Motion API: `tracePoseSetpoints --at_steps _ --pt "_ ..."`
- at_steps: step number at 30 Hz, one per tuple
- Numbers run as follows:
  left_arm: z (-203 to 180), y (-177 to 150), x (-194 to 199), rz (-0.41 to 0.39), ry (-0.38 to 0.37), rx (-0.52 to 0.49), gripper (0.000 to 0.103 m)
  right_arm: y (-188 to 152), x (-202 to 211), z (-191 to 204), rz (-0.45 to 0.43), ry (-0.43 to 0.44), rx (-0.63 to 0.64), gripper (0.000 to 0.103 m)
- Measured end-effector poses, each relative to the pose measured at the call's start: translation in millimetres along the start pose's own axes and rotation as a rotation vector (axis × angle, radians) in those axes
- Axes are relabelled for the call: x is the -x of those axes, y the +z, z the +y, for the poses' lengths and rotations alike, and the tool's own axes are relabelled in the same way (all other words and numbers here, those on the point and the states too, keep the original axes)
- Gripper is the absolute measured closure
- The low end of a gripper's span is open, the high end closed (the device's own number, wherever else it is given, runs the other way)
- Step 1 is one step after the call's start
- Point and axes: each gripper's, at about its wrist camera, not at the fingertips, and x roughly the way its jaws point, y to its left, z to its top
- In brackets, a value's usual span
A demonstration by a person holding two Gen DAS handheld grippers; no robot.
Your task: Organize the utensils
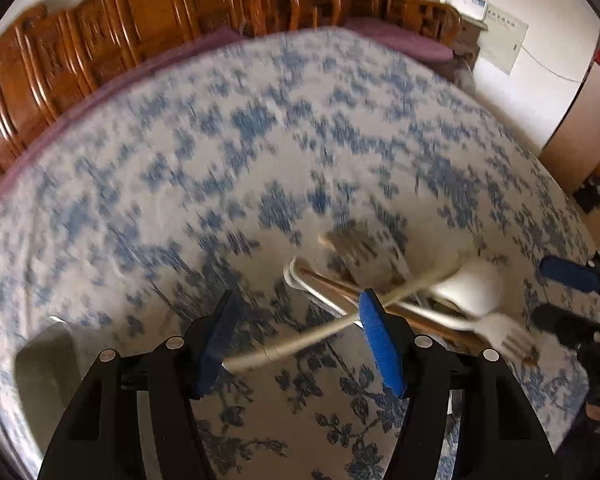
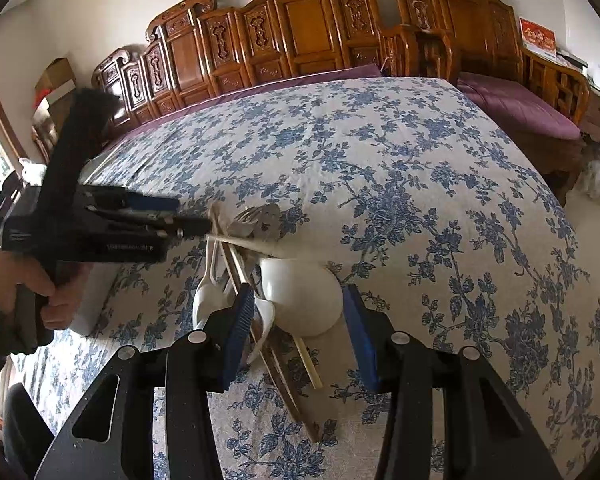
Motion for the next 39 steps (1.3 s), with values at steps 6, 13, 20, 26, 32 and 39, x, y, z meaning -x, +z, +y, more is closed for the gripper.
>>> tracePoseSetpoints --at_steps 6,13,20,26,32,39 --pt "2 -15 3 0.041 -0.073 0.024 0.043 0 1 -2 -0.003 0.001 -0.01 0.054" --pt "-14 -34 7 0.058 -0.123 0.002 0.043 0 3 -1 -0.008 0.001 -0.013 0.054" --pt "-29 -42 4 0.071 -0.082 -0.054 0.045 1 4 -3 -0.012 -0.001 -0.022 0.054" --pt "-32 -46 2 0.072 -0.047 -0.08 0.097 1 5 -3 -0.01 -0.002 -0.021 0.054" --pt "-32 -59 29 -0.005 -0.065 -0.038 0.099 0 0 13 0.009 0.047 0.024 0.054" --pt "-13 -85 65 -0.085 -0.06 0.092 0.099 2 -13 37 0.054 0.124 0.056 0.06"
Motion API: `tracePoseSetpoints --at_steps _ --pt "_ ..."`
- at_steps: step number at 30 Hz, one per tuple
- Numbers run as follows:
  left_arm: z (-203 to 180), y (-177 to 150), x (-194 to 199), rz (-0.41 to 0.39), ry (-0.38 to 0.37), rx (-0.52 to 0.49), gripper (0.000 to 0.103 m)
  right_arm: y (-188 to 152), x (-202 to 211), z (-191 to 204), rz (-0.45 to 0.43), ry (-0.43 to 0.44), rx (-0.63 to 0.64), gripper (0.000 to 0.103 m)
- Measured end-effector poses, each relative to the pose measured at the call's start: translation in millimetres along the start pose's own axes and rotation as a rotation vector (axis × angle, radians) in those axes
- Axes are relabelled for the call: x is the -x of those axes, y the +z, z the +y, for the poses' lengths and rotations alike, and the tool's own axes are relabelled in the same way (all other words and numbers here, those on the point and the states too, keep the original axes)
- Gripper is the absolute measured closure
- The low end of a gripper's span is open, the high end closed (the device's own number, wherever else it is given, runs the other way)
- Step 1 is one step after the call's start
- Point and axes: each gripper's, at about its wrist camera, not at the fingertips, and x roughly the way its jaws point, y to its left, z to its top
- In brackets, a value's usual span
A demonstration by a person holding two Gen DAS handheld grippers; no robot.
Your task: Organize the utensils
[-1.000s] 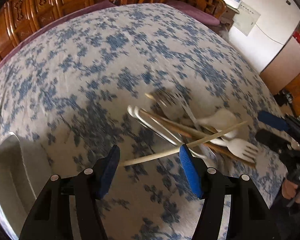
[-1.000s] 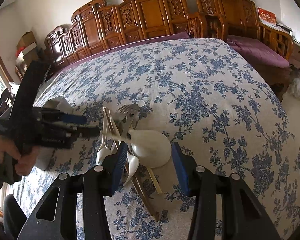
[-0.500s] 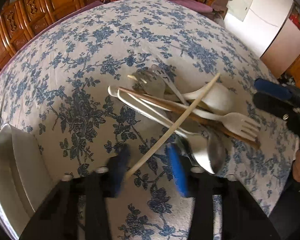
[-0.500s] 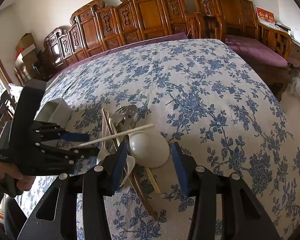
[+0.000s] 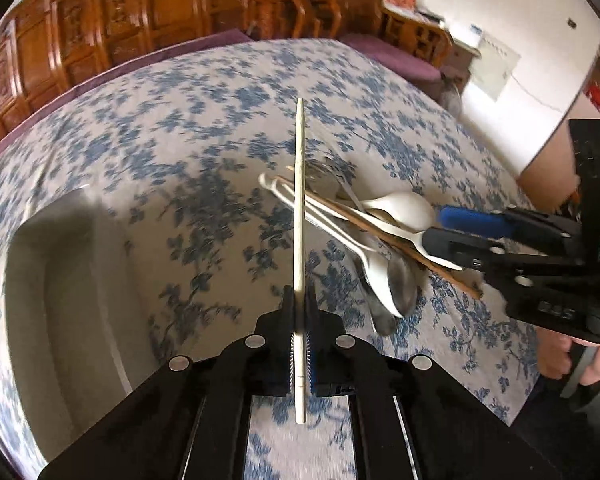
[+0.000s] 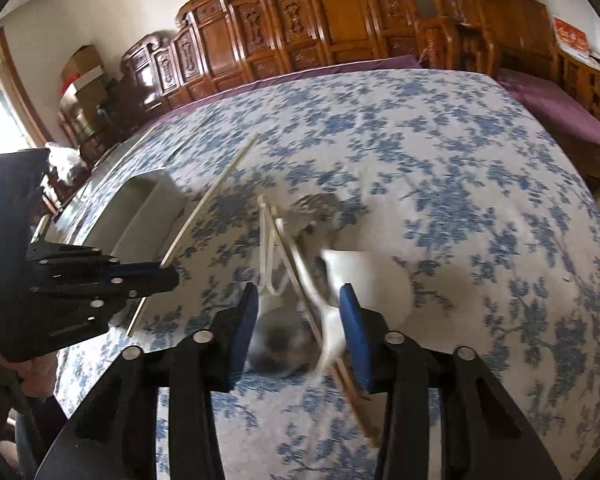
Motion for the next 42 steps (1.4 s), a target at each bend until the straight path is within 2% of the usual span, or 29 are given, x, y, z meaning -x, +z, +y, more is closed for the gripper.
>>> tracePoseSetpoints --at_steps 3,6,9,11,14,18,23,27,29,36,42 --pt "4 -6 10 -0.015 0.01 0.014 0.099 5 -10 15 0.022 0.009 0.046 0.067" --pt "8 -8 23 -0.037 0.024 0.021 0.099 10 -20 29 0.046 0.026 0.08 0.069" --pt "10 -9 34 -0.057 0.025 0.026 0.099 15 -36 39 0.081 -0.019 0.122 0.071" --pt "11 -11 41 -0.069 0.031 0.024 0.099 17 -49 41 0.117 -0.04 0.134 0.076" --pt "16 -14 49 -0.082 0.035 0.031 0.099 17 -68 44 0.176 -0.117 0.177 0.079" --pt "22 -19 58 -0.092 0.037 0.043 0.099 17 -79 53 0.191 -0.18 0.225 0.08" --pt "28 -25 64 -0.095 0.045 0.049 0.099 18 -82 60 0.208 -0.227 0.258 0.087" --pt "31 -30 74 -0.107 0.049 0.05 0.099 20 -74 55 0.205 -0.192 0.207 0.095" --pt "31 -32 78 -0.111 0.051 0.054 0.099 20 -65 57 0.19 -0.16 0.19 0.095" --pt "35 -37 91 -0.126 0.053 0.06 0.099 32 -35 72 0.13 -0.128 0.192 0.095" --pt "36 -38 98 -0.134 0.059 0.063 0.099 42 -15 76 0.098 -0.054 0.149 0.095"
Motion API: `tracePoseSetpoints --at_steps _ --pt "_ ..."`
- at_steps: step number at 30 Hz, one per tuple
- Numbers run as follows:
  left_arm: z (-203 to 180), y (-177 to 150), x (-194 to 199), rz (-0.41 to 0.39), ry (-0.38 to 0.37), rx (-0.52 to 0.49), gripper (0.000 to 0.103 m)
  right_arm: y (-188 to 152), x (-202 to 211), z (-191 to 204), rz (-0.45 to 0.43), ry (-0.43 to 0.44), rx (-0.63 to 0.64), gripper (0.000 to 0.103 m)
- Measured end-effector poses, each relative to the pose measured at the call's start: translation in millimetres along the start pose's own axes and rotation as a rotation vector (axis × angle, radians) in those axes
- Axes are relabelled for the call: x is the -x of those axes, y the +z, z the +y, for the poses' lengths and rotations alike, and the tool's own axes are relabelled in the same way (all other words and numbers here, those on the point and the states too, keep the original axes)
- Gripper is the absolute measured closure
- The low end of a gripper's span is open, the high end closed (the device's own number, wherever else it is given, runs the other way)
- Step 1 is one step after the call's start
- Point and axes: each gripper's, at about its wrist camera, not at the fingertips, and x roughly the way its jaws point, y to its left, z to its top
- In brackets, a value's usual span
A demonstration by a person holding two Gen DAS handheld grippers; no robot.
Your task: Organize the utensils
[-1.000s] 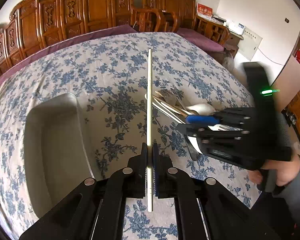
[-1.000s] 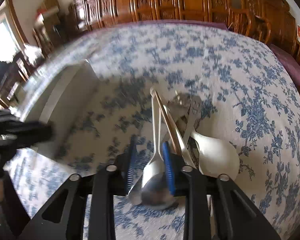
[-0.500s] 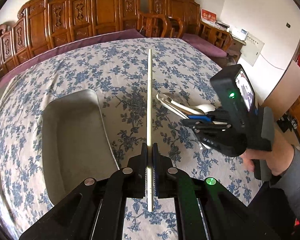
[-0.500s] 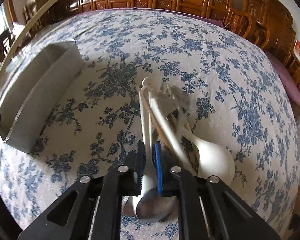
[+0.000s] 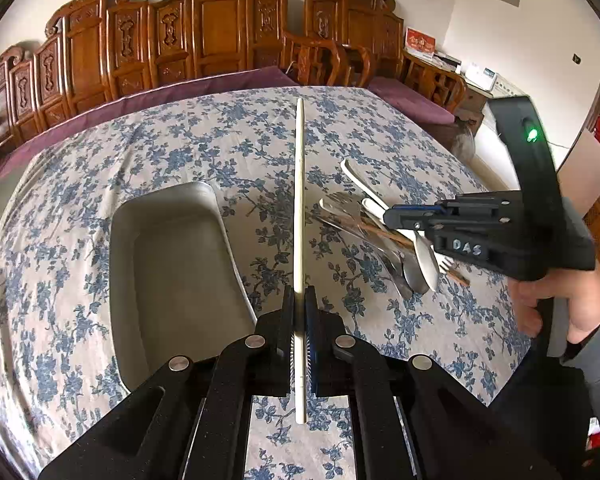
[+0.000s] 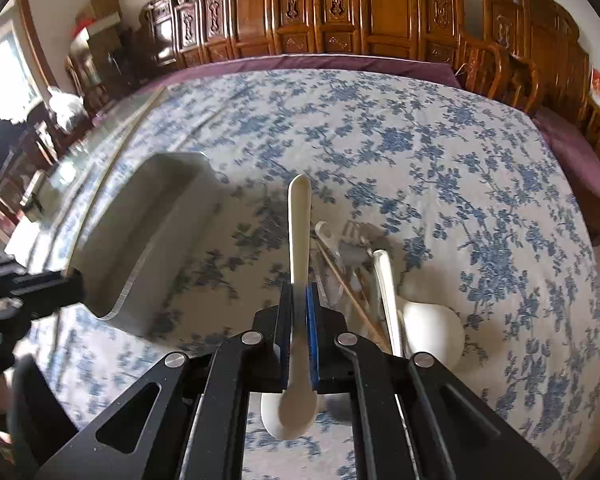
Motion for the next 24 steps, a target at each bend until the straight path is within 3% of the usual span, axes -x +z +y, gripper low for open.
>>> tracePoseSetpoints --at_steps 9,24 --pt "25 5 9 -0.013 0.039 0.034 0.099 18 25 25 -0.05 0.031 0.027 0.095" --pt "96 -2 -43 0.12 0.135 0.126 0.099 39 3 90 -0.063 0.123 0.069 0.094"
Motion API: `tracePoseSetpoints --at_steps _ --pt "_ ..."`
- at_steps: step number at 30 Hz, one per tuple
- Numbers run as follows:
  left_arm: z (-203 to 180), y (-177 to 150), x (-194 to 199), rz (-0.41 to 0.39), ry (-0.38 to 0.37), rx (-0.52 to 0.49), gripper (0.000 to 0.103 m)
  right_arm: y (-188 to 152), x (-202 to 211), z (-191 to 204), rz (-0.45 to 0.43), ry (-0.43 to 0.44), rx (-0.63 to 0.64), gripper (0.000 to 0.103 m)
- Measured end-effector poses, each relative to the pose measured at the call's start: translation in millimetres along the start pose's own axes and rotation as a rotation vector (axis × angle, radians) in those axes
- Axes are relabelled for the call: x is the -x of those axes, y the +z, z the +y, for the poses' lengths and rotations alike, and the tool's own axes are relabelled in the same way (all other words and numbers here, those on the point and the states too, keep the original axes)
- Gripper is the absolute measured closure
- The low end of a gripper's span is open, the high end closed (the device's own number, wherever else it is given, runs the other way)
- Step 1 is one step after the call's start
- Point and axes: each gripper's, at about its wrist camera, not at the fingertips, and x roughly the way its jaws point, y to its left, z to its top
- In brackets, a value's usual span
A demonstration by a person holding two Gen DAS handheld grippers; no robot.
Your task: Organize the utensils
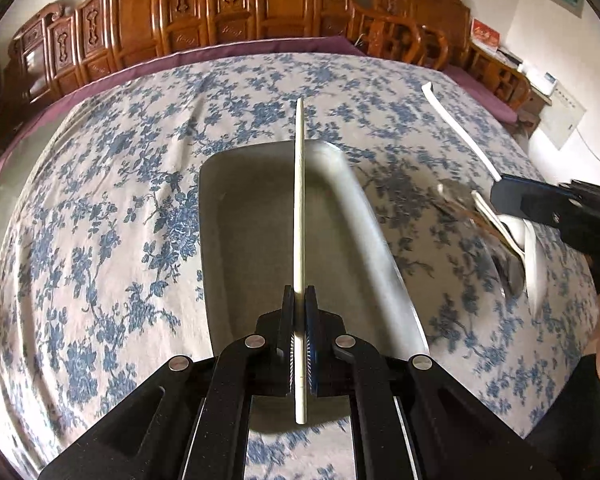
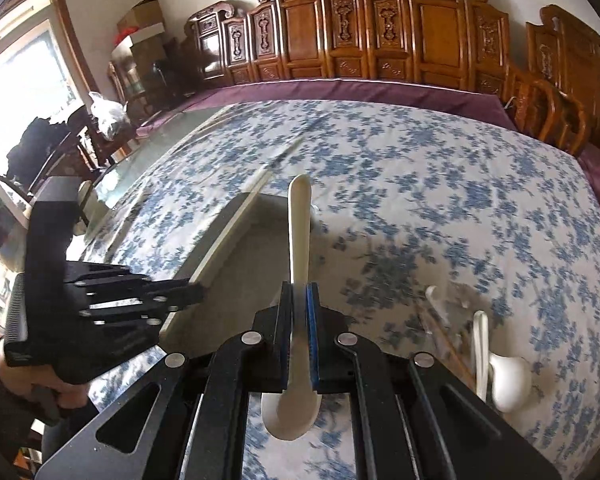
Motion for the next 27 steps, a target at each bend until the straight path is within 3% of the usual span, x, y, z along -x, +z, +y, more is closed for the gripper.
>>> tracePoseSetpoints --at_steps 6,10,20,27 --pt "6 -2 -4 0.011 0.015 0.002 0.098 4 -17 17 0.006 0.028 0.008 0.094" --pt "15 -7 6 -0.011 0.021 0.018 0.087 7 -31 27 0.012 0.048 -0.001 0.094" --pt "44 -18 30 -0.044 0.066 0.056 0.086 13 -79 46 0.045 0.107 -0.079 0.094" --pt "49 -21 36 -0.051 0.065 0.064 0.086 -1 -96 53 0.084 0.07 -0.054 0.093"
